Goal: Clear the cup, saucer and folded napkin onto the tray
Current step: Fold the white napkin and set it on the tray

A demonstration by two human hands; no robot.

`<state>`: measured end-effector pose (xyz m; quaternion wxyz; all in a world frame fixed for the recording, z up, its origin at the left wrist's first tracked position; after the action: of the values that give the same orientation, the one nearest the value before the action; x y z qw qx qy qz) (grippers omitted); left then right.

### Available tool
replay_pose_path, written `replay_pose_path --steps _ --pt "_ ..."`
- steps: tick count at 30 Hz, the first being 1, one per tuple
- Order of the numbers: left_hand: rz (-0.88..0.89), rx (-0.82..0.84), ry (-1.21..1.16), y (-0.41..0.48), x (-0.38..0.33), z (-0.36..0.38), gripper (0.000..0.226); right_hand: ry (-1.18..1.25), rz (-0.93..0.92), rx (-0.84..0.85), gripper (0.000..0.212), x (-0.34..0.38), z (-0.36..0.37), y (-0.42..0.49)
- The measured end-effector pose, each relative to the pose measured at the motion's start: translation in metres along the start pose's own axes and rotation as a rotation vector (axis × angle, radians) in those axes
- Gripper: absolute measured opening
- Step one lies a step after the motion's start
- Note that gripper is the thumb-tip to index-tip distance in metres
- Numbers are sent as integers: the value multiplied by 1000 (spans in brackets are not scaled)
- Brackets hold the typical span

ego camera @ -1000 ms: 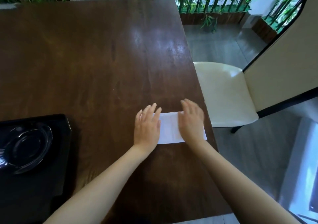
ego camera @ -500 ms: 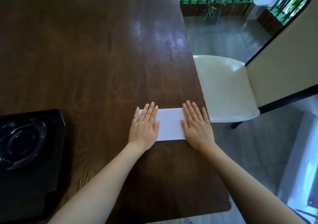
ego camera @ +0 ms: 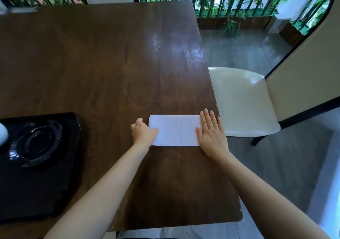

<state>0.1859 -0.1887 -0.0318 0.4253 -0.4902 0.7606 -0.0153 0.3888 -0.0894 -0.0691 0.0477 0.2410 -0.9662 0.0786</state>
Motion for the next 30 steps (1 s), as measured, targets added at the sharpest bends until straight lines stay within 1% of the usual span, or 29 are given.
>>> replay_pose_path --steps 1,4,5,7,9,11,13,14,18,20,22,25,28,30 --pt "-41 56 -6 3 -2 -3 62 1 22 5 59 2 0 -1" --pt "-75 248 -33 7 -9 -13 18 23 98 4 59 10 1 -8" --pt "-82 287 -55 7 -11 -16 12 28 123 3 60 13 0 -12" --pt "-91 327 -132 9 -16 -21 10 42 177 8 60 19 0 -22" --pt "-82 328 -196 13 -22 -26 11 61 232 32 62 29 0 -35" --pt "-37 309 -180 18 -29 -31 12 53 260 67 64 39 1 -49" --pt "41 273 -97 25 -37 -37 10 27 233 79 66 45 0 -59" --pt "81 252 -50 28 -42 -40 9 14 184 76 65 47 -1 -62" --pt "241 209 130 34 -60 -48 9 -12 -141 122 56 47 -9 -55" --pt "334 191 197 29 -68 -49 14 11 -196 145 54 44 -14 -49" --pt "417 168 206 17 -71 -48 15 37 -214 142 55 41 -16 -46" --pt "521 104 201 -11 -64 -38 14 130 -219 138 51 37 -19 -43" --pt "662 -31 204 -43 -48 -21 16 275 -242 117 41 26 -25 -32" --pt "763 -114 205 -63 -37 -8 14 413 -263 164 37 16 -29 -22"
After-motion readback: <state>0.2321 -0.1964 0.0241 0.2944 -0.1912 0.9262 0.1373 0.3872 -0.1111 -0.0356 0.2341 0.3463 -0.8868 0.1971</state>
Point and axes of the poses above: each hand's wrist, its own y-axis towards the middle knuckle, its own z-axis out of the palm, x = y × z, the point moved 2 cm from there along y, towards the middle knuckle, and after that the axes turned 3 degrees about z, right-handed, at the moved point
